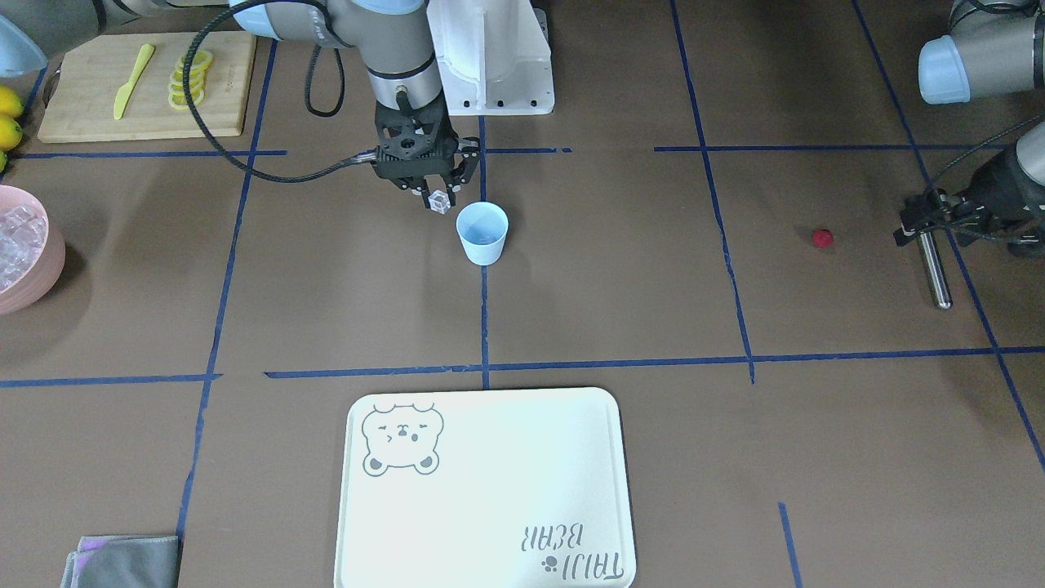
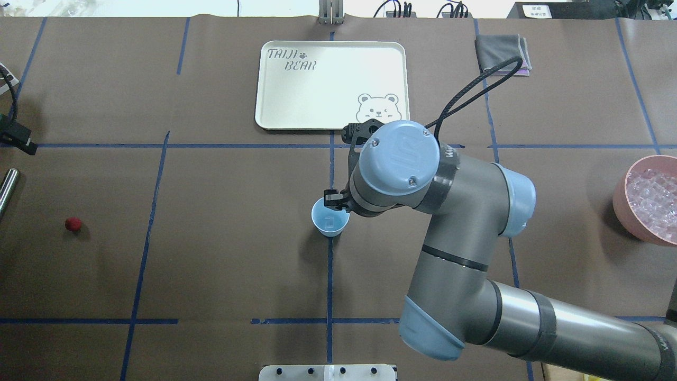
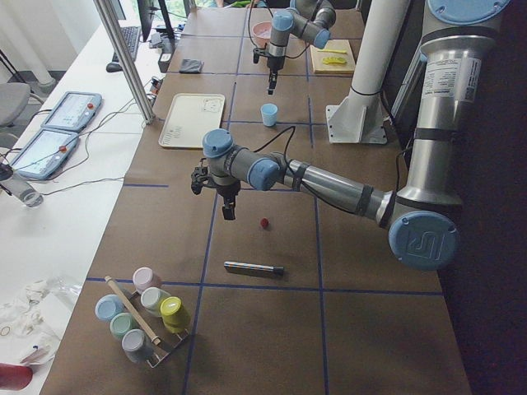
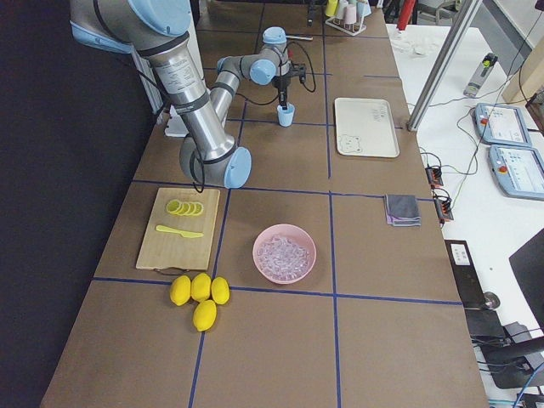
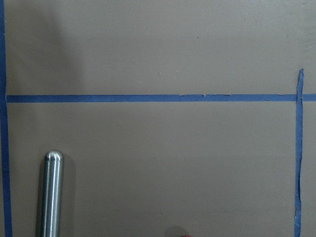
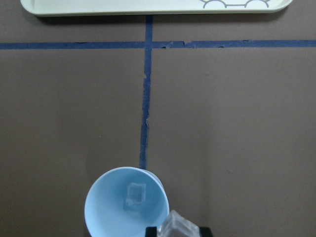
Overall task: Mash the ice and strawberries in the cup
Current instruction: 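Carry the ice with the right gripper over the light-blue cup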
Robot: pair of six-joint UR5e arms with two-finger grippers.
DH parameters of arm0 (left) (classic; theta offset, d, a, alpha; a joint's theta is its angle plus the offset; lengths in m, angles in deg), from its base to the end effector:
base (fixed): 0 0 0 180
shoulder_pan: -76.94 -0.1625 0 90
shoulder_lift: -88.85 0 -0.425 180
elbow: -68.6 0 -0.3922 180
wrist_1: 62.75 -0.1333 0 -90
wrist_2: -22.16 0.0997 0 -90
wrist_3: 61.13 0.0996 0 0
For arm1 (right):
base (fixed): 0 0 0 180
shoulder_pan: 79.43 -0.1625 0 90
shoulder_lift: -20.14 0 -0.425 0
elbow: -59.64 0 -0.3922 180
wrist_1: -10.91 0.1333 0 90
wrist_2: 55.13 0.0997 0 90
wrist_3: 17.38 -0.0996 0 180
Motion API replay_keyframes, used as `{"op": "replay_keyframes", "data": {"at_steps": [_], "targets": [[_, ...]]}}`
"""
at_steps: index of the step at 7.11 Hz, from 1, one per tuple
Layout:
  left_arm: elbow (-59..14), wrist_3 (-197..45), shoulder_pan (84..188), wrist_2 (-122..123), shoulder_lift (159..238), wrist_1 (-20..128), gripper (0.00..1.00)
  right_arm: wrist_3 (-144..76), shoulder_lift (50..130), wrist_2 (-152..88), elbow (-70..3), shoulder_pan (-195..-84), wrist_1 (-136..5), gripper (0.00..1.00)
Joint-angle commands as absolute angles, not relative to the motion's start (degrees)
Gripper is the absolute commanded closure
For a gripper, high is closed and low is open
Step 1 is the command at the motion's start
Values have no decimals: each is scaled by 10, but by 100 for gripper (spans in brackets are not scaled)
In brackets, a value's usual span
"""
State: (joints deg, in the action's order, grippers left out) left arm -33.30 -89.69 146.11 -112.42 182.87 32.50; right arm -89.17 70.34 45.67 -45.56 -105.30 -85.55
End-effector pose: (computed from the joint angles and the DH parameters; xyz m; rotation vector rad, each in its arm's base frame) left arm 0.1276 -0.5137 0.5090 -0.0028 0.8444 0.0169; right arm -0.5225 -0.3808 0.1578 0.1528 -0.8492 0.0455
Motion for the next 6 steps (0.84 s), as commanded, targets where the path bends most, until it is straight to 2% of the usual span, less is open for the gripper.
{"op": "replay_keyframes", "data": {"at_steps": [1, 6], "targets": [[-312, -897, 1461, -1125, 1830, 352, 0, -897, 680, 447, -430, -1045, -858, 100], [-313, -898, 1461, -1126, 1830, 352, 0, -897, 650, 447, -392, -1041, -857, 95]]}}
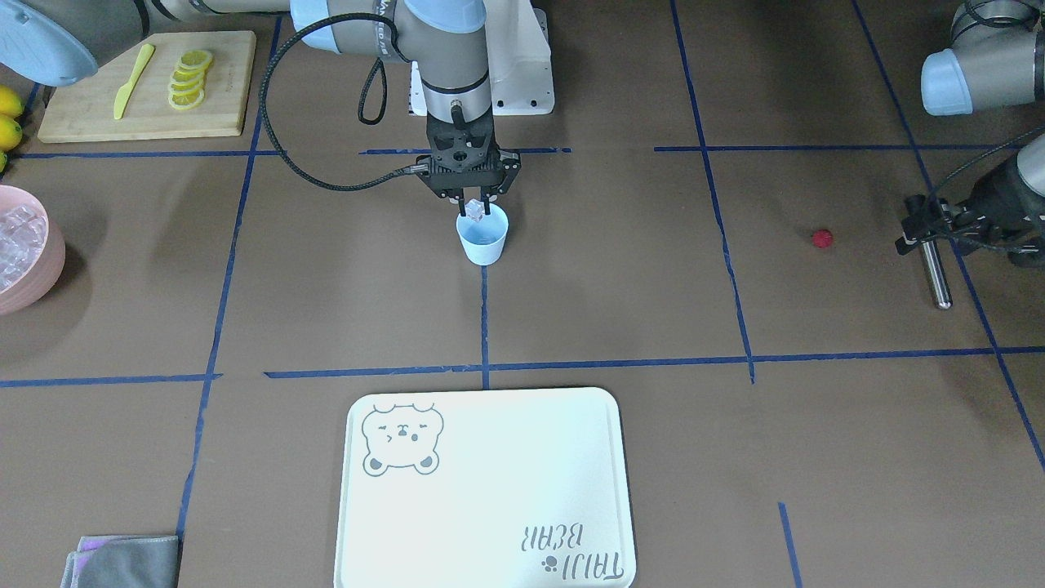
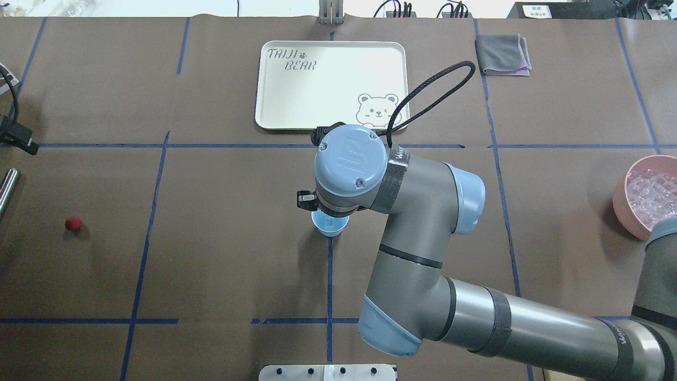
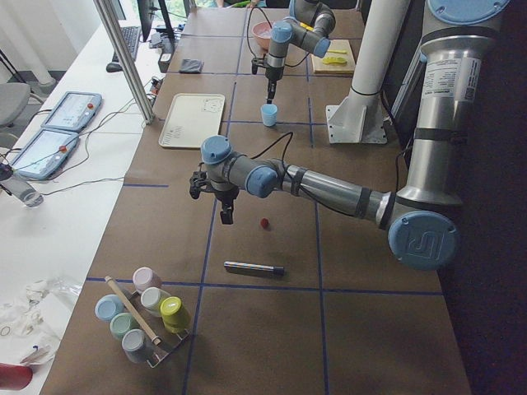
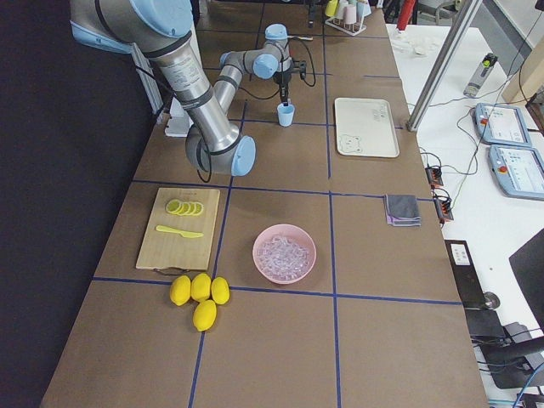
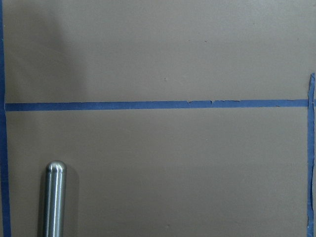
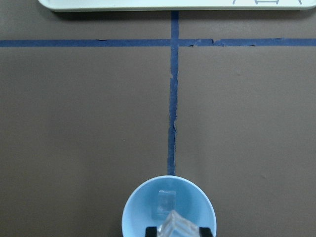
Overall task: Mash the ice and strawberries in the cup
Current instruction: 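Release the ice cubes into the light-blue cup with the right gripper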
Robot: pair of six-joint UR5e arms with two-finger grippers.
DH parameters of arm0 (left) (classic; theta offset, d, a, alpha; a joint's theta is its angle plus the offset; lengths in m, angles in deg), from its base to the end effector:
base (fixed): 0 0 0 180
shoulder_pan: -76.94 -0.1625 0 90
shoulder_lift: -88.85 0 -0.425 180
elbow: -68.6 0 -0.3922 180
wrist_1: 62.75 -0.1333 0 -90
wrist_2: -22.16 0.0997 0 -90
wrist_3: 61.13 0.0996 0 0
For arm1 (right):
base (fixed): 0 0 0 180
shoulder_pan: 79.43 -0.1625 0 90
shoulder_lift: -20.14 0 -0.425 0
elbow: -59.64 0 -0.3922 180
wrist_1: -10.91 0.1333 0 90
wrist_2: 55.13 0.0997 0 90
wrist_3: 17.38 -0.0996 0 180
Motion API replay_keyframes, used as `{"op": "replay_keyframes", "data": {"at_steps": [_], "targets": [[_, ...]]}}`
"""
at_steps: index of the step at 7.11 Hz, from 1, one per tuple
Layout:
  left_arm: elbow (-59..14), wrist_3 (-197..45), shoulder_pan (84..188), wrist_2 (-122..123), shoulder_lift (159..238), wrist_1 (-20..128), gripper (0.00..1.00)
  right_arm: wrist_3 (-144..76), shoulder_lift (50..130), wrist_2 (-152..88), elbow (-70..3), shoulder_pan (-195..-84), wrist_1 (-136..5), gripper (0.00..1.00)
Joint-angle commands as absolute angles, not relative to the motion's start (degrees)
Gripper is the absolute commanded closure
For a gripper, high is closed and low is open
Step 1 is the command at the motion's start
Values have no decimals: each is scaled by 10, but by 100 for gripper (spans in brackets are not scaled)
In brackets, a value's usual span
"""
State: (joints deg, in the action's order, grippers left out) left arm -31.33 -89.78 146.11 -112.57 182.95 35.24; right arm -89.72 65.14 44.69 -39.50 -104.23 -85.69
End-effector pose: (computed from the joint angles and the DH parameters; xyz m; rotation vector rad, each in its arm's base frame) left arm 0.1293 -0.5177 0.5195 0.0084 0.8518 0.0219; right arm -0.5594 -0.3866 0.1379 0.1492 -0.8298 0.0460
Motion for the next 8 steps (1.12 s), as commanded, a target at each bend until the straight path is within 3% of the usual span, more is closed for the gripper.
{"op": "replay_keyframes", "data": {"at_steps": [1, 2, 4, 5, 8], "targets": [[-313, -898, 1461, -1126, 1829, 352, 0, -897, 649, 447, -392, -1041, -857, 84], [-312, -898, 1461, -1126, 1829, 352, 0, -897, 647, 447, -392, -1041, -857, 70], [-313, -898, 1461, -1126, 1829, 353, 0, -901, 645, 447, -392, -1039, -857, 23], [-315, -898, 1461, -1126, 1829, 352, 0, -901, 645, 447, -392, -1039, -856, 11], [-317, -899, 1461, -1126, 1830, 352, 0, -900, 648, 448, -407, -1044, -857, 1]]}}
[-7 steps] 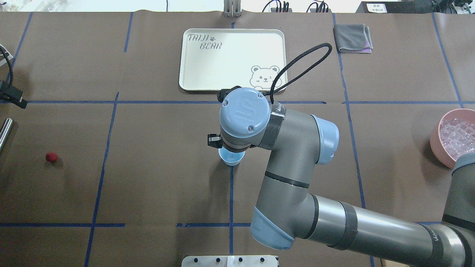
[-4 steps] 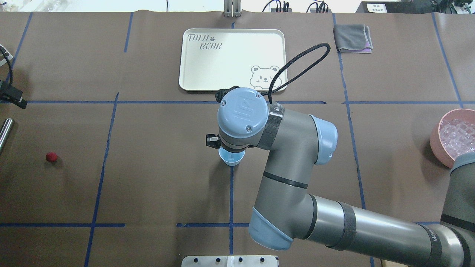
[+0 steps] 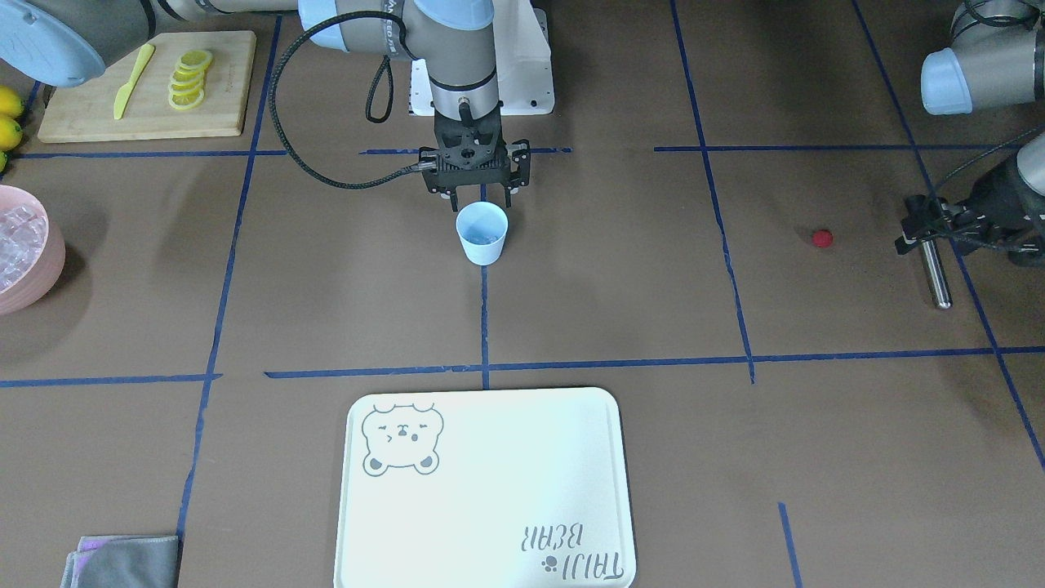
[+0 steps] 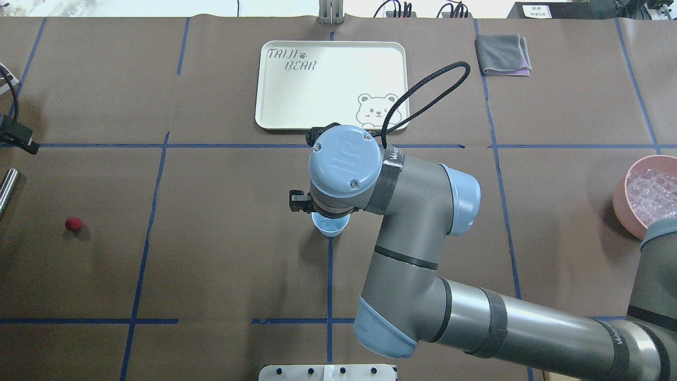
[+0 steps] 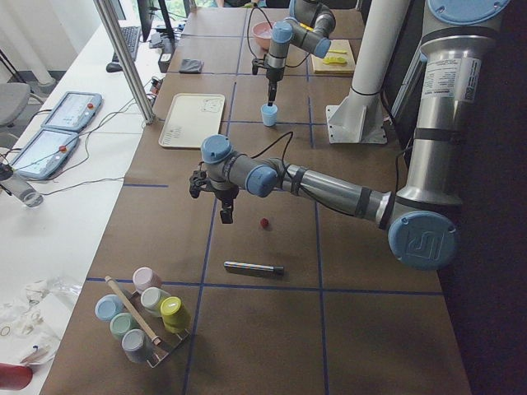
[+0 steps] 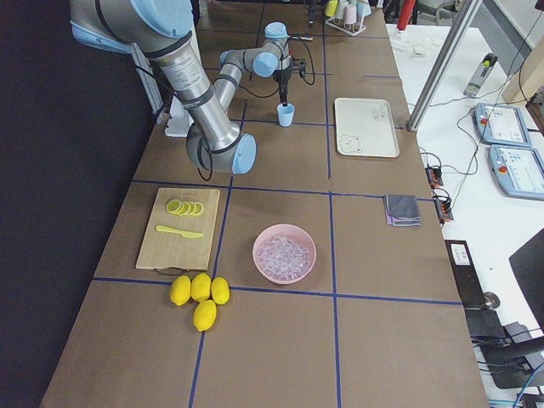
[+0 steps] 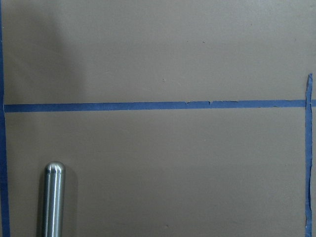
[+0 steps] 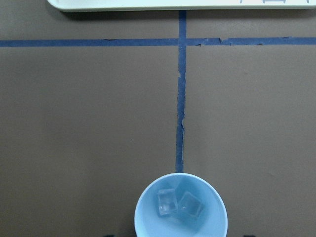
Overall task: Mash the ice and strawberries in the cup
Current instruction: 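Release the ice cubes into the light-blue cup with the right gripper, then move the right gripper back to the pink ice bowl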
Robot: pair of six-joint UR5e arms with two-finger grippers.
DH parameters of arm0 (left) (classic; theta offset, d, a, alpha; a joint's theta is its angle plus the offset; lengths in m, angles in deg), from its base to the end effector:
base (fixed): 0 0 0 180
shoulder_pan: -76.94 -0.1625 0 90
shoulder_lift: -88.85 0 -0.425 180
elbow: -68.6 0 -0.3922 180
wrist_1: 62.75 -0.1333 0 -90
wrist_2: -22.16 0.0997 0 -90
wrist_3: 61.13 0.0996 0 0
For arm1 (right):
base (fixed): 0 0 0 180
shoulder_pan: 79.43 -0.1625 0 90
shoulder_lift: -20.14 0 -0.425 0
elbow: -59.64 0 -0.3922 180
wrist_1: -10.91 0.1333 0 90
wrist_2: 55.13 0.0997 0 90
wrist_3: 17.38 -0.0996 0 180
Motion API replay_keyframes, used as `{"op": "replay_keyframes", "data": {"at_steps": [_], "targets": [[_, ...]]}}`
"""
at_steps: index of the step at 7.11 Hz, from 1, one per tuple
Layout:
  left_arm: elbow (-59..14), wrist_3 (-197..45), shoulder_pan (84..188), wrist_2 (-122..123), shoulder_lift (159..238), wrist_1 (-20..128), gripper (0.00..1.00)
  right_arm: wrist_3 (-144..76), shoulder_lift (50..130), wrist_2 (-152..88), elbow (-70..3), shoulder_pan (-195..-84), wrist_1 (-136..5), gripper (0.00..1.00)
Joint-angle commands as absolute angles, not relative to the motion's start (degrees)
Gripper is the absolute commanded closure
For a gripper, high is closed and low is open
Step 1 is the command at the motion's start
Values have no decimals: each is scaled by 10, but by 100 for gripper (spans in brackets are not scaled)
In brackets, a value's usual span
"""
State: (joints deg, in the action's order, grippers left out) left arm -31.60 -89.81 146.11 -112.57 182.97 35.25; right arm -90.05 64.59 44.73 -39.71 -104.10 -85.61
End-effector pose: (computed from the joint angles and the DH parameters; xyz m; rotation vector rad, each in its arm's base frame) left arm 0.1293 -0.5175 0.5170 0.0128 0.8536 0.0234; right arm -0.5590 -0.3847 0.1299 0.1508 -0.8442 0.0475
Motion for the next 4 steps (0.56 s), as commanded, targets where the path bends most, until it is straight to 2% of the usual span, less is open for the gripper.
{"op": "replay_keyframes", "data": {"at_steps": [1, 3, 4], "targets": [[-318, -899, 1461, -1126, 1831, 352, 0, -895, 652, 455, -426, -1062, -865, 1], [-319, -901, 1461, -1126, 1833, 352, 0, -815, 701, 457, -545, -1094, -999, 1], [-319, -901, 1461, -1126, 1833, 352, 0, -757, 771, 458, -622, -1116, -1006, 1]]}}
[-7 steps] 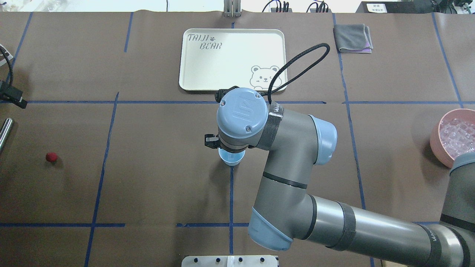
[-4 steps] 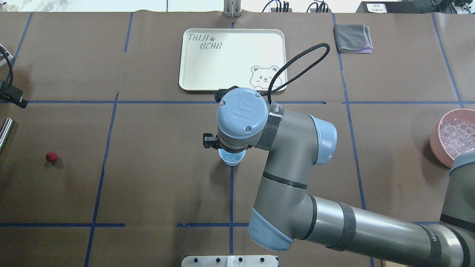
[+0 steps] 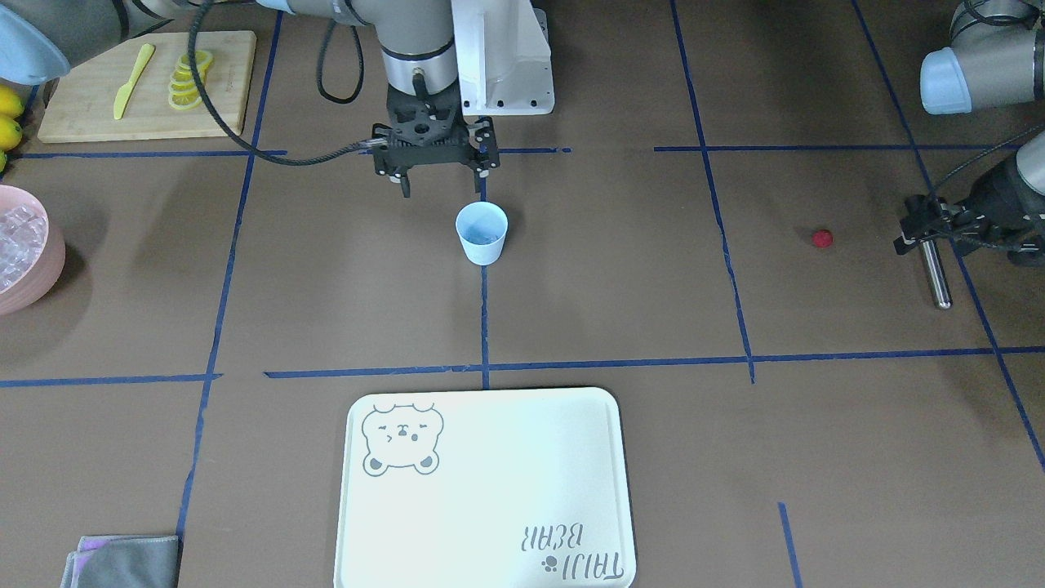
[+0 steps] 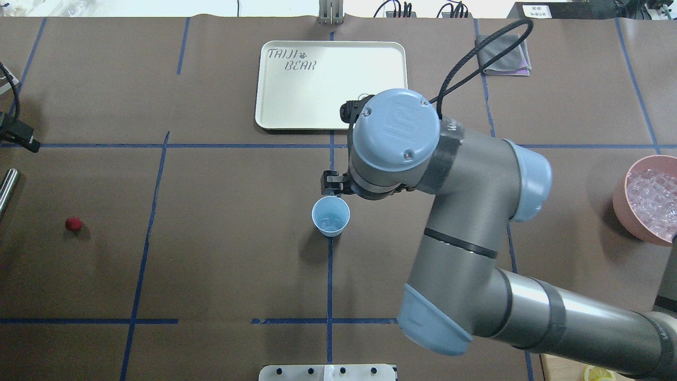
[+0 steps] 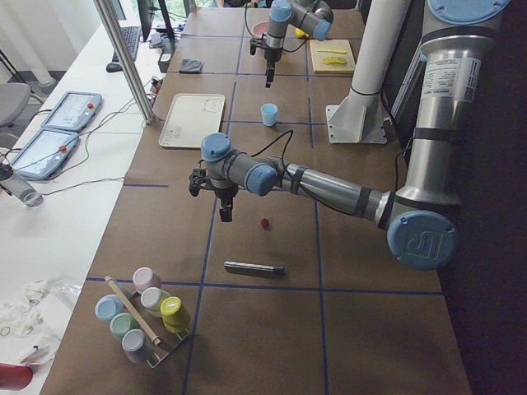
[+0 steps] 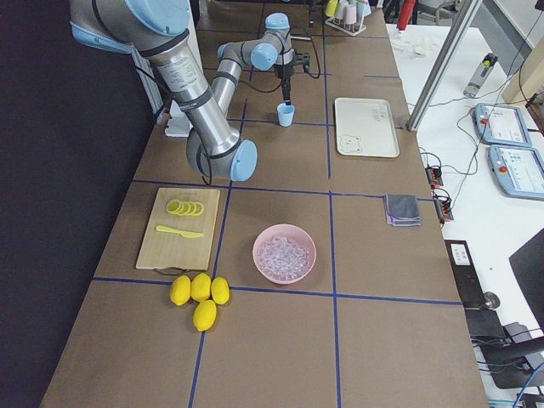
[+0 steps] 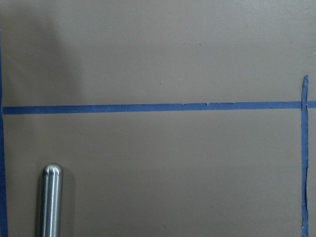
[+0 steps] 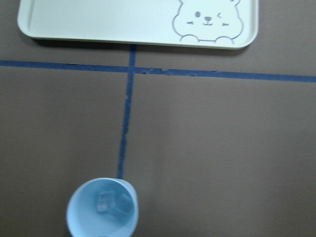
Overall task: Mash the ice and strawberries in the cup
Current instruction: 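Move the right gripper back to the pink ice bowl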
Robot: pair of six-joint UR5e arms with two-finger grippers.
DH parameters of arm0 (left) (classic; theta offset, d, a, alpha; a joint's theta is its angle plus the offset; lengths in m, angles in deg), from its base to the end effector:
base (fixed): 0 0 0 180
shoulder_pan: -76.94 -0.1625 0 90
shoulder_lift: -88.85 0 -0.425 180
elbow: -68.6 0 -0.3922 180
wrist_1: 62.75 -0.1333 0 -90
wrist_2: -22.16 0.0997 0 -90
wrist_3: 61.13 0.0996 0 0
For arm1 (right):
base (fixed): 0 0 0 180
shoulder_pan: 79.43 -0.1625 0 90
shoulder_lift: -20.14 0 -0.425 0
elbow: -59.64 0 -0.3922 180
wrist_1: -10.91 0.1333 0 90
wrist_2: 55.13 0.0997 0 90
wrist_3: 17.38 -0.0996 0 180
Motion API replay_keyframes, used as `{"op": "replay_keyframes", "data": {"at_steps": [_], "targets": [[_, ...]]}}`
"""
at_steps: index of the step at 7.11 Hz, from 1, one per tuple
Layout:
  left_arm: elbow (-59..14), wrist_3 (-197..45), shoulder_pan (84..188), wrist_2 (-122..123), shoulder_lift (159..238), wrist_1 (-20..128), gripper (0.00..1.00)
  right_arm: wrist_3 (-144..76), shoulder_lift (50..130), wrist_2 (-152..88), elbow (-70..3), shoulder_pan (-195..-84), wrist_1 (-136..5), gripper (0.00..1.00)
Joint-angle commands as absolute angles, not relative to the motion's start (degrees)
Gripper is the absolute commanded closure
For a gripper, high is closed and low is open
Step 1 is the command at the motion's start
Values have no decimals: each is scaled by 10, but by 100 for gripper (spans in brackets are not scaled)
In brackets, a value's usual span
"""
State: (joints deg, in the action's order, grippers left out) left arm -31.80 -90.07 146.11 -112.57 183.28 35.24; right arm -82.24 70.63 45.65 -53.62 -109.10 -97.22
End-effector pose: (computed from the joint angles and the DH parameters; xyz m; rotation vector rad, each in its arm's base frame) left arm 0.1299 -0.5191 0.5124 0.0186 0.8567 0.0227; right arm -0.4555 -0.3915 0.1412 0.1990 -0.7716 0.0015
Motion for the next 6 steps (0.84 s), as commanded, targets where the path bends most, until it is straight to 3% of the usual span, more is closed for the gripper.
{"op": "replay_keyframes", "data": {"at_steps": [1, 4, 6], "targets": [[-320, -903, 1461, -1126, 1832, 352, 0, -714, 837, 478, -671, -1150, -1004, 1], [-324, -904, 1461, -1126, 1833, 352, 0, -487, 983, 614, -702, -1321, -984, 1], [-325, -905, 1461, -1126, 1833, 352, 0, -375, 1131, 673, -690, -1399, -836, 1]]}}
